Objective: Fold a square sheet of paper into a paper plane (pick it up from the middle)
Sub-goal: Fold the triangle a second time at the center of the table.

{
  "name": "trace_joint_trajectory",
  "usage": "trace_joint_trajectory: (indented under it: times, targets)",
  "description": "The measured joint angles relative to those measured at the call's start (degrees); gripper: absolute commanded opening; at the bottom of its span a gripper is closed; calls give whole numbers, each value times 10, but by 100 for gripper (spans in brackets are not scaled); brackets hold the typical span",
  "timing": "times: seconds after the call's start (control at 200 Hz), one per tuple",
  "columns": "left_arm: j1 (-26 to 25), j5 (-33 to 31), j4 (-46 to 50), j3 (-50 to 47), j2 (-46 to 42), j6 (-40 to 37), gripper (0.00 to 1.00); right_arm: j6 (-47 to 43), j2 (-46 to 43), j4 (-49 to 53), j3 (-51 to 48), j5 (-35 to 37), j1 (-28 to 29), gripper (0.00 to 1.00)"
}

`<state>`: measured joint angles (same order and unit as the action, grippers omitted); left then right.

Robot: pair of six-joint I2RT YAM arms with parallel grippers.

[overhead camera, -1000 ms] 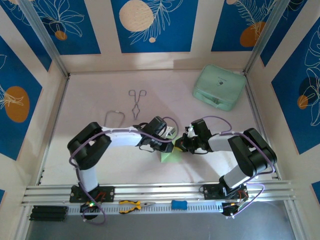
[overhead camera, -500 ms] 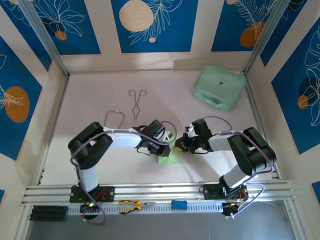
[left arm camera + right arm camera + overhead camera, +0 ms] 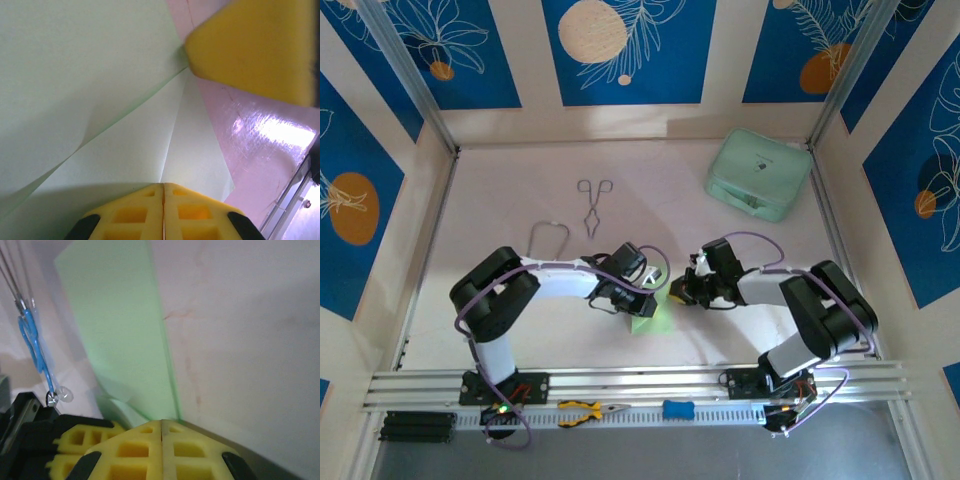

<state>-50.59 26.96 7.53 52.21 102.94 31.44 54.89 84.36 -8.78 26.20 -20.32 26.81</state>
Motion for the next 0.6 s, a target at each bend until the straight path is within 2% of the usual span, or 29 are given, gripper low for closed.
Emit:
trace_joint_trajectory:
  times: [0.175, 0.415, 0.6]
  targets:
    - [0, 0, -2, 0, 0, 0, 9, 6, -23, -1, 1, 9, 29, 1]
    - [0, 0, -4, 0, 0, 0, 9, 31, 43, -41, 3, 5, 58, 0]
    - [0, -3, -6, 0, -1, 0, 9, 39, 52, -45, 11, 9, 55, 0]
